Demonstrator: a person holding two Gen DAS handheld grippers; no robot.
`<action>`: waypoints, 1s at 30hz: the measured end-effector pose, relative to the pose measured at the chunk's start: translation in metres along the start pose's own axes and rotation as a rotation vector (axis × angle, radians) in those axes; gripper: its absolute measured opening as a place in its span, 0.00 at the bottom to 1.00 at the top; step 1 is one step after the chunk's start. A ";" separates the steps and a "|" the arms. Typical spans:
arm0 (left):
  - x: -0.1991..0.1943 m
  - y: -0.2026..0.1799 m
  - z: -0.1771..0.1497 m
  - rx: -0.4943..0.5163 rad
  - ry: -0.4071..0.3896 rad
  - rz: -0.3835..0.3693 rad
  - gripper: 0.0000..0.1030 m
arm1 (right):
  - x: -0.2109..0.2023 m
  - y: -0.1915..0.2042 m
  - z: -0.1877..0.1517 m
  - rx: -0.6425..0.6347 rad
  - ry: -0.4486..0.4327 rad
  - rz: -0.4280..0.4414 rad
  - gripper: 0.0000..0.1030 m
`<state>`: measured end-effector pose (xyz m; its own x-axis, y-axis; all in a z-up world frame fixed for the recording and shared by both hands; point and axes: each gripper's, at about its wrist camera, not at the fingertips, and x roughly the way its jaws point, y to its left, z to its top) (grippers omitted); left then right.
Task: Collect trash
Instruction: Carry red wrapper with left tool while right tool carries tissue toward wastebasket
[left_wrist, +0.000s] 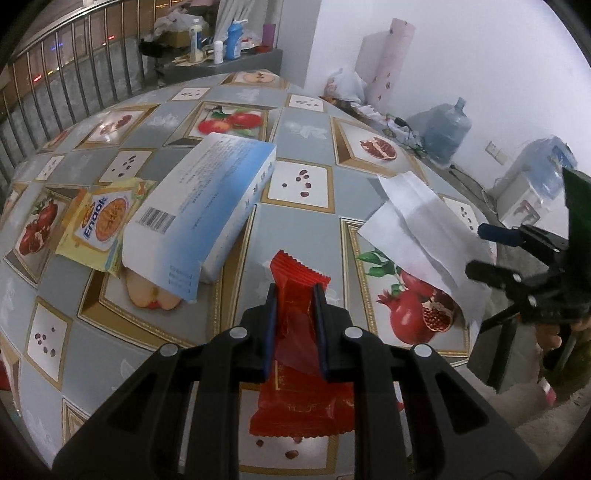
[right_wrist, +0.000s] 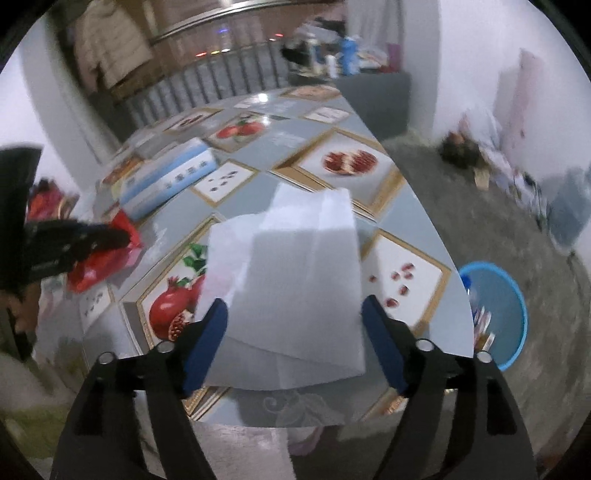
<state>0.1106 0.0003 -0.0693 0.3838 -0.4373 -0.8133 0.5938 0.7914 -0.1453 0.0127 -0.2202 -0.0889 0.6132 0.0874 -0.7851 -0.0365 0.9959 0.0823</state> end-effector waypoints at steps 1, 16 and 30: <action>0.001 0.000 0.000 0.001 0.003 0.002 0.16 | 0.001 0.005 0.000 -0.027 -0.001 -0.003 0.78; 0.010 -0.005 0.005 0.037 0.010 -0.009 0.16 | 0.014 0.007 -0.012 -0.037 0.044 -0.046 0.67; 0.017 -0.016 0.014 0.103 0.038 0.018 0.16 | 0.004 -0.023 -0.014 0.132 -0.014 -0.048 0.07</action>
<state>0.1173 -0.0255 -0.0728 0.3689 -0.4055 -0.8364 0.6577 0.7497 -0.0734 0.0049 -0.2425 -0.1023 0.6227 0.0388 -0.7815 0.0963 0.9874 0.1257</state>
